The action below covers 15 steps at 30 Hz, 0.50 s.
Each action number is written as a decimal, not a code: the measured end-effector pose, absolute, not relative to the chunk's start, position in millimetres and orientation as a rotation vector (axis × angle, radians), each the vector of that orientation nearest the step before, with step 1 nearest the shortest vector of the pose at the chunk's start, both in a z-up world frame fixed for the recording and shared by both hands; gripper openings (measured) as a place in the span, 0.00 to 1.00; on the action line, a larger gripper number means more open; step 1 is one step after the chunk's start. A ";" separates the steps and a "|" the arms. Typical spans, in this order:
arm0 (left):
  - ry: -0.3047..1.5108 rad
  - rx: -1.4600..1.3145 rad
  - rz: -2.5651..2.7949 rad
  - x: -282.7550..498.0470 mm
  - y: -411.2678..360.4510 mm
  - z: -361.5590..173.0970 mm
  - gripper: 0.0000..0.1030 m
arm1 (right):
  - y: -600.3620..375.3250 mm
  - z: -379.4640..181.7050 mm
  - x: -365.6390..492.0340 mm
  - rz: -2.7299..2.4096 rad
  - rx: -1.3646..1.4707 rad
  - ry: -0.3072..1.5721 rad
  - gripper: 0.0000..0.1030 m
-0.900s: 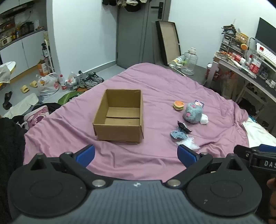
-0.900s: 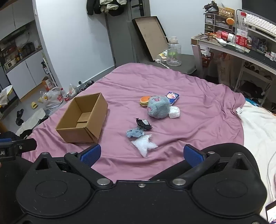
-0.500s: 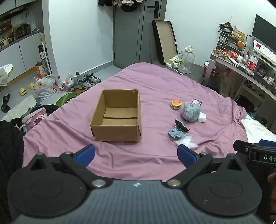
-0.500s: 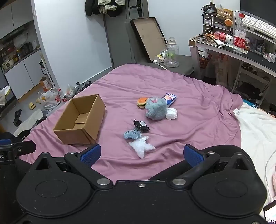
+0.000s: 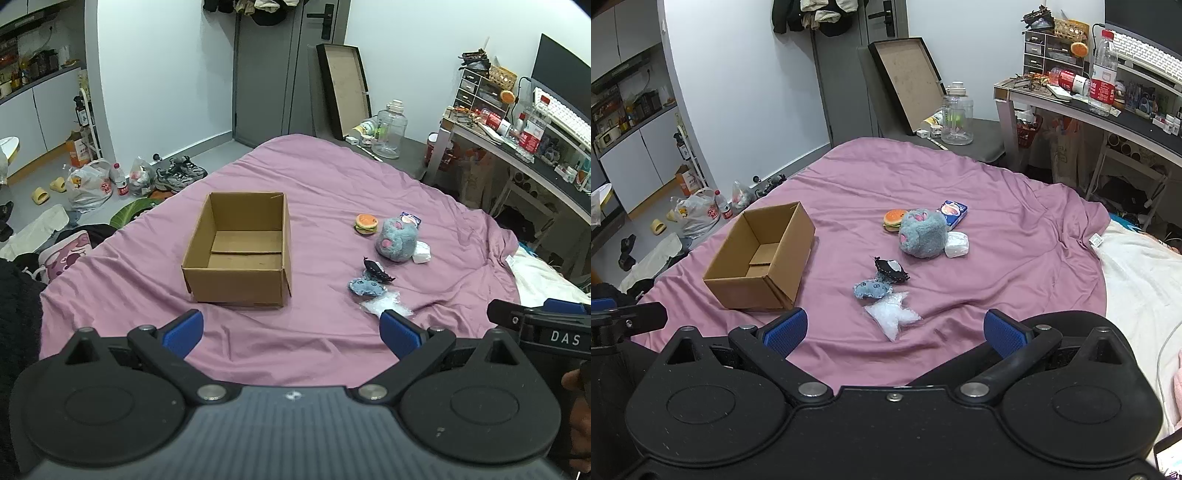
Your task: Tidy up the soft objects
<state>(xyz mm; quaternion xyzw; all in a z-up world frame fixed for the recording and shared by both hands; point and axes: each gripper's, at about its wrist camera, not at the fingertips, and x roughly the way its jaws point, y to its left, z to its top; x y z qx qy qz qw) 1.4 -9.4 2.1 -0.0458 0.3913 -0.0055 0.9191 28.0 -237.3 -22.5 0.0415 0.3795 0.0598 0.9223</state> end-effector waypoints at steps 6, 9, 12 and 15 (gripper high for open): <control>0.809 -0.110 -0.018 1.7 -8.2 0.8 0.98 | -238.5 -21.8 28.4 0.118 0.081 0.773 1.00; 0.810 -0.116 -0.018 1.5 -7.7 0.2 0.98 | -238.8 -21.0 27.3 0.117 0.081 0.771 1.00; 0.810 -0.114 -0.018 1.0 -7.7 0.0 0.98 | -239.7 -20.0 27.1 0.118 0.084 0.775 1.00; 0.808 -0.119 -0.019 0.9 -7.6 -0.3 0.98 | -240.2 -18.9 25.4 0.110 0.083 0.772 1.00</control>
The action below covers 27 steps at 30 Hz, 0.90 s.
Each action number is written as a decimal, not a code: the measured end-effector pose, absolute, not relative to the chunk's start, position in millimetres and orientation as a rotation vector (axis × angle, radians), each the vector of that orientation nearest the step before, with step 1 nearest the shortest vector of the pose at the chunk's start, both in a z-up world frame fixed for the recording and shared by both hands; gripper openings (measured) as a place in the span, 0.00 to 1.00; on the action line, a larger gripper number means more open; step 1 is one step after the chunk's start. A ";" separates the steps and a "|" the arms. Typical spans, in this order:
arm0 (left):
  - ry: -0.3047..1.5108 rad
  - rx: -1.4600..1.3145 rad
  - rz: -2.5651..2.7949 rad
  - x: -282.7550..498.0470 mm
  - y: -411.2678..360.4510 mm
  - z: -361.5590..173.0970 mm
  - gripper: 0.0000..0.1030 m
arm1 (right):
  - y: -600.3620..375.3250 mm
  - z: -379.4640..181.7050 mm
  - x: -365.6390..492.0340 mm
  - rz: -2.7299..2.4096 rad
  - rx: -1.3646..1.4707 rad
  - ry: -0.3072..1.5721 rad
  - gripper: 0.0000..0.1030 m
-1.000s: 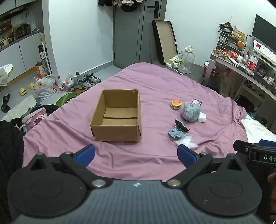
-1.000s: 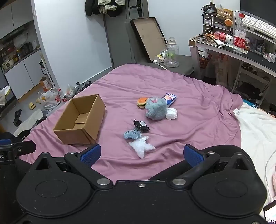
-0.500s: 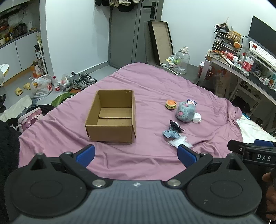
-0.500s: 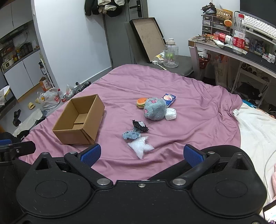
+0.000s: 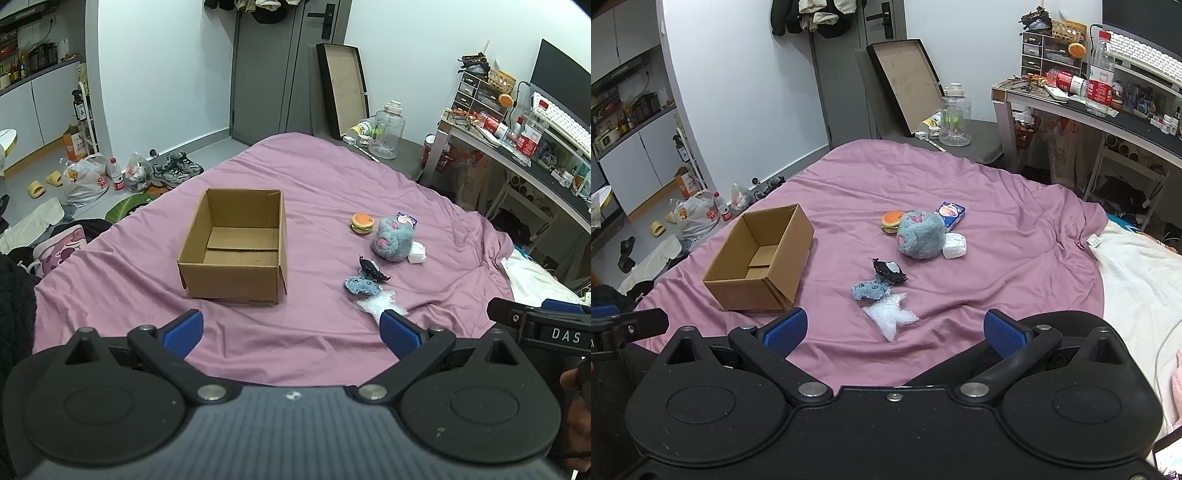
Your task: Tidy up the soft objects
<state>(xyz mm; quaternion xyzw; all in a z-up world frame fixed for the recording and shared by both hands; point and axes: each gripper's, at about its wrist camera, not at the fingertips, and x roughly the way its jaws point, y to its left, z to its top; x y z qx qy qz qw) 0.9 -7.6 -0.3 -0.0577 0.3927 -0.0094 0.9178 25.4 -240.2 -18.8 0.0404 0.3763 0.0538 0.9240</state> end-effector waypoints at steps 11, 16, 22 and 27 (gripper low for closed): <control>0.806 -0.124 -0.022 -2.0 -4.9 -4.2 0.98 | -239.8 -18.0 25.5 0.113 0.083 0.774 1.00; 0.804 -0.124 -0.018 -3.4 -5.4 -6.3 0.98 | -237.7 -21.0 25.1 0.124 0.074 0.778 1.00; 0.805 -0.121 -0.017 -4.3 -5.4 -6.5 0.98 | -237.6 -21.5 26.1 0.118 0.080 0.780 1.00; 0.803 -0.121 -0.018 -4.5 -5.8 -6.2 0.98 | -239.0 -21.2 25.4 0.119 0.080 0.777 1.00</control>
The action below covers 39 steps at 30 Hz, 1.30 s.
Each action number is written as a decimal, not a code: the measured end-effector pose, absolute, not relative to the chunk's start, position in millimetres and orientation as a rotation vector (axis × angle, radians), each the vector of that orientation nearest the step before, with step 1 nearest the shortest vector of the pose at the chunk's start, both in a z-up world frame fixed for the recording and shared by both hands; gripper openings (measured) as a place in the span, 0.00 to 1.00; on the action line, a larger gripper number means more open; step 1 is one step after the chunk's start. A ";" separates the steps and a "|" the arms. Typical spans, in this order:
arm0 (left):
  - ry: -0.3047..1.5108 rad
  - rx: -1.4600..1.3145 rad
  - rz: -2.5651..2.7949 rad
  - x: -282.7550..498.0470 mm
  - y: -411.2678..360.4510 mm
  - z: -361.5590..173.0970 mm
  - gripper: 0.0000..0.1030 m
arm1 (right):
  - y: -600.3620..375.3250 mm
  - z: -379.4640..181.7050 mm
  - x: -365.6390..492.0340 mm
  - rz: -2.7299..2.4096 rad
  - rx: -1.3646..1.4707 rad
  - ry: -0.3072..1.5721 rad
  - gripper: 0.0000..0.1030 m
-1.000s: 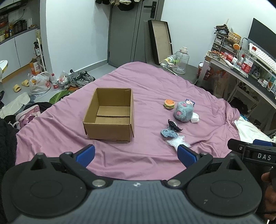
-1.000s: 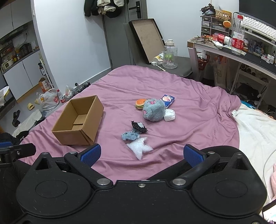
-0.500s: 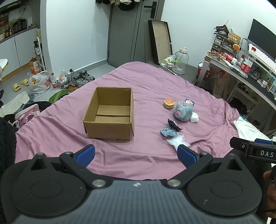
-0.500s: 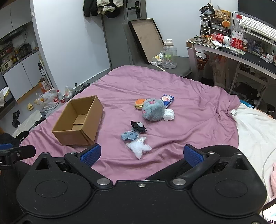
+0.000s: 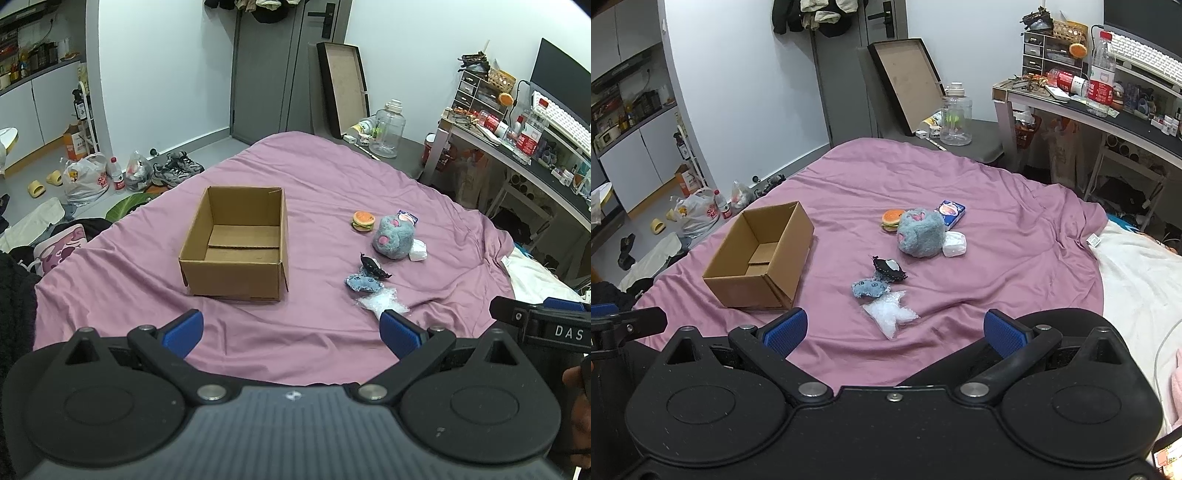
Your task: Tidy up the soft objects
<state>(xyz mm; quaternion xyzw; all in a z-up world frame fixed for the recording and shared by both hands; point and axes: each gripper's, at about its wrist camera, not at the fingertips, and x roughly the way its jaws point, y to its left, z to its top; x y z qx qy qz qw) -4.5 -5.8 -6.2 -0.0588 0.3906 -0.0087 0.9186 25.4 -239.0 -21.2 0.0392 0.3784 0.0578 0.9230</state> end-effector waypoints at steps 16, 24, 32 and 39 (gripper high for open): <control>0.805 -0.119 -0.002 -0.1 -4.4 -6.2 0.98 | -238.5 -30.4 32.7 0.130 0.076 0.790 1.00; 0.811 -0.118 0.010 13.6 -10.4 -13.4 0.98 | -244.0 -42.5 47.7 0.139 0.080 0.812 1.00; 0.828 -0.105 -0.018 33.3 -28.0 -25.7 0.98 | -258.6 -58.6 64.0 0.175 0.135 0.845 1.00; 0.856 -0.087 -0.042 52.6 -44.3 -38.9 0.98 | -262.9 -72.4 79.2 0.215 0.150 0.872 1.00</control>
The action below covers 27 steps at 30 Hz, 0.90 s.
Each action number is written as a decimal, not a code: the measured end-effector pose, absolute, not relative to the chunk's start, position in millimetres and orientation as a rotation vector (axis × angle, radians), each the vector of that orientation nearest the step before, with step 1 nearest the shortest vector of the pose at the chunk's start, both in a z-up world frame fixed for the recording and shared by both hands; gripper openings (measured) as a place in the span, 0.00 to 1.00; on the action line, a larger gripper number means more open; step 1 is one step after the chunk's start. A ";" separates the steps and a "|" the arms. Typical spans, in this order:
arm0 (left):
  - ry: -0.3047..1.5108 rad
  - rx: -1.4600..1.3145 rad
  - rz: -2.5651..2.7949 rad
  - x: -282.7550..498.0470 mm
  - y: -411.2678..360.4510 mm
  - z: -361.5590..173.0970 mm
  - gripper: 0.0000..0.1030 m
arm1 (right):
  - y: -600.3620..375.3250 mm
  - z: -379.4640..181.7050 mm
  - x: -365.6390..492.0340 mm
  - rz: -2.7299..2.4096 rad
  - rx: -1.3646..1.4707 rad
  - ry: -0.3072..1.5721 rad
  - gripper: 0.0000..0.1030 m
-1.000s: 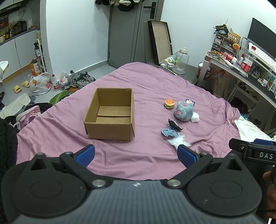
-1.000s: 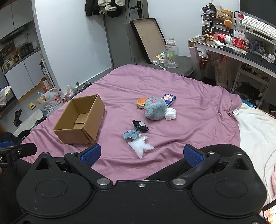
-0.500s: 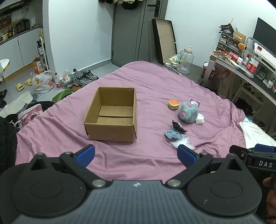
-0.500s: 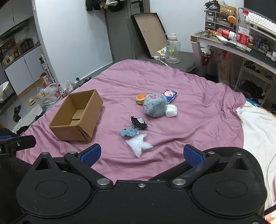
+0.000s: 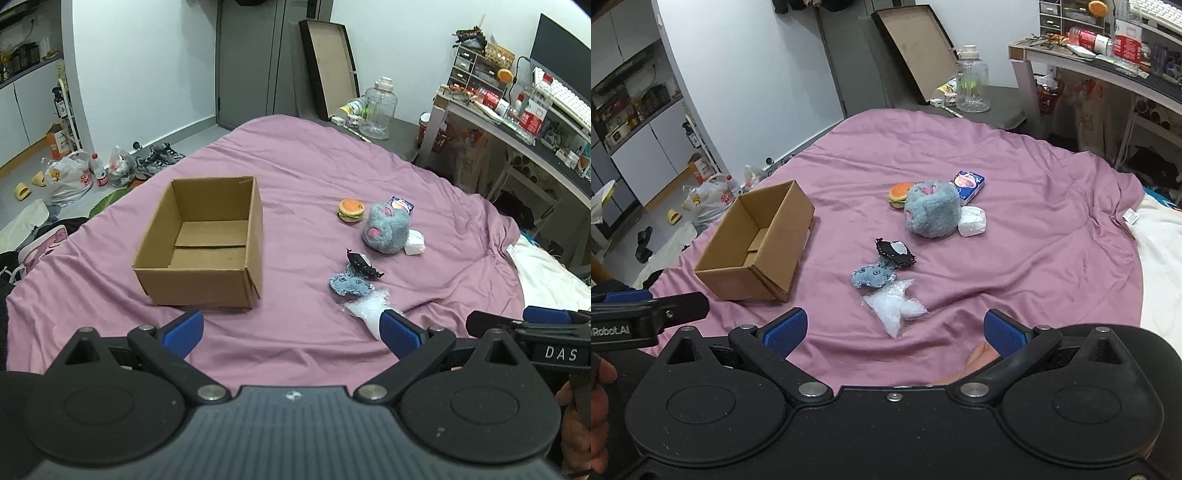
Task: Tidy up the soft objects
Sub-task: 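Grasp the blue denim plush with the left gripper while the right grasps the clear plastic bag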
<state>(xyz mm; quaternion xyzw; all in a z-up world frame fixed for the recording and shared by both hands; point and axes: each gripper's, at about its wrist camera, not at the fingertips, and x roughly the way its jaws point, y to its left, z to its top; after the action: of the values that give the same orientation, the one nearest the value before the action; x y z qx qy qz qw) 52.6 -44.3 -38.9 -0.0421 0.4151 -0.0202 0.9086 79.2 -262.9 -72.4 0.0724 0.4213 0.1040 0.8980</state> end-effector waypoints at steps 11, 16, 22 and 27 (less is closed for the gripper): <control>0.928 -0.128 -0.033 94.2 -58.5 -66.8 0.97 | -272.4 -97.4 113.5 0.236 0.233 0.950 1.00; 0.944 -0.141 -0.045 115.9 -67.4 -78.2 0.96 | -273.6 -108.8 131.6 0.232 0.264 0.985 0.99; 0.965 -0.169 -0.045 143.7 -71.8 -91.8 0.96 | -278.7 -130.2 153.1 0.240 0.355 1.045 0.89; 0.989 -0.206 -0.054 164.4 -71.1 -104.2 0.91 | -274.7 -148.5 167.0 0.232 0.377 1.106 0.78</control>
<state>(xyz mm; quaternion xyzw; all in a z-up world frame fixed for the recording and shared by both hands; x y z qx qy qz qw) 164.4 -71.1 -104.2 -0.0988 0.4736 -0.0256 0.8748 167.0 -274.7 -148.5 0.1776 0.5208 0.1095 0.8278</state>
